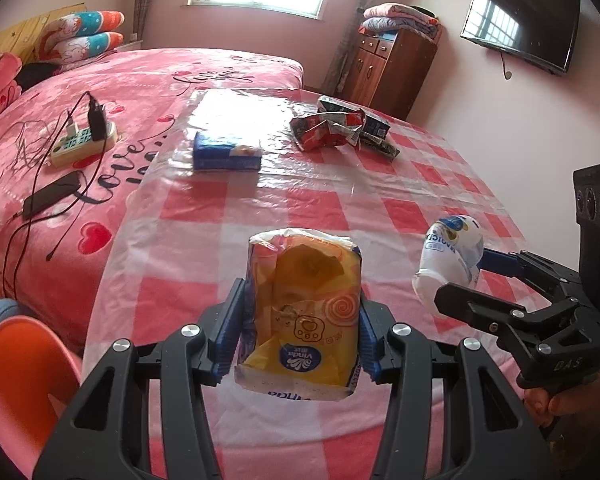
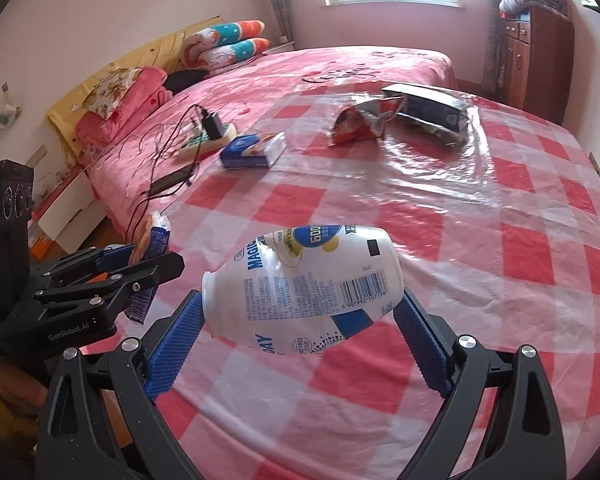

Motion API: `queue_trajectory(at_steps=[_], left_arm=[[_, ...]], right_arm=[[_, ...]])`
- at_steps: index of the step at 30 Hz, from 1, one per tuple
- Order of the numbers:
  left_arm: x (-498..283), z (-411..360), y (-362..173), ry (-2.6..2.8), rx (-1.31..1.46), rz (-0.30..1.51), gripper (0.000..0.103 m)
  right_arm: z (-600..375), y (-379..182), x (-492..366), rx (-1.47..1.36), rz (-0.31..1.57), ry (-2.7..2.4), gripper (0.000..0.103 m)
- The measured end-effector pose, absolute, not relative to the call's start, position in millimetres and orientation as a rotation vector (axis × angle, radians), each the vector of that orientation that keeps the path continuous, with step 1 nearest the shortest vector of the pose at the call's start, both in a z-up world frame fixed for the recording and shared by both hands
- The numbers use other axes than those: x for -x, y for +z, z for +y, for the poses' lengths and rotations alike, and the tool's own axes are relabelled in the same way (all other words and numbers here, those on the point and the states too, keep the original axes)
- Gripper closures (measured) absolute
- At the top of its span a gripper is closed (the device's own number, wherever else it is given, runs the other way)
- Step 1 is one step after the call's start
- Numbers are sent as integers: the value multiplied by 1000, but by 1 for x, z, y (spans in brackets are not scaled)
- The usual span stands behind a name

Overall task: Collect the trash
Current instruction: 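Carry the bread bag and MAGICDAY bottle over the orange bucket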

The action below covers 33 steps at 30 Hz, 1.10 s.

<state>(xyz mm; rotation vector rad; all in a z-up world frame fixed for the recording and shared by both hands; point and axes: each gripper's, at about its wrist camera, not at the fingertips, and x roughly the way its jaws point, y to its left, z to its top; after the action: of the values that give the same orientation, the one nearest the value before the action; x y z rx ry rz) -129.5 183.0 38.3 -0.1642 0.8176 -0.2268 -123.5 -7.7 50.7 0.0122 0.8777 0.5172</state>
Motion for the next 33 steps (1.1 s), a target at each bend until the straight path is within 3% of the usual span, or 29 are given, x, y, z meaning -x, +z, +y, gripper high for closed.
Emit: queue_trajectory(at_steps=[17,33], left_arm=[[181,267,28,-95,281,816,52],[243,394,3,193,447,819,52]], right_arm=[[84,57,148,138,891,679,10],[220,57,179,311,877,951,10]])
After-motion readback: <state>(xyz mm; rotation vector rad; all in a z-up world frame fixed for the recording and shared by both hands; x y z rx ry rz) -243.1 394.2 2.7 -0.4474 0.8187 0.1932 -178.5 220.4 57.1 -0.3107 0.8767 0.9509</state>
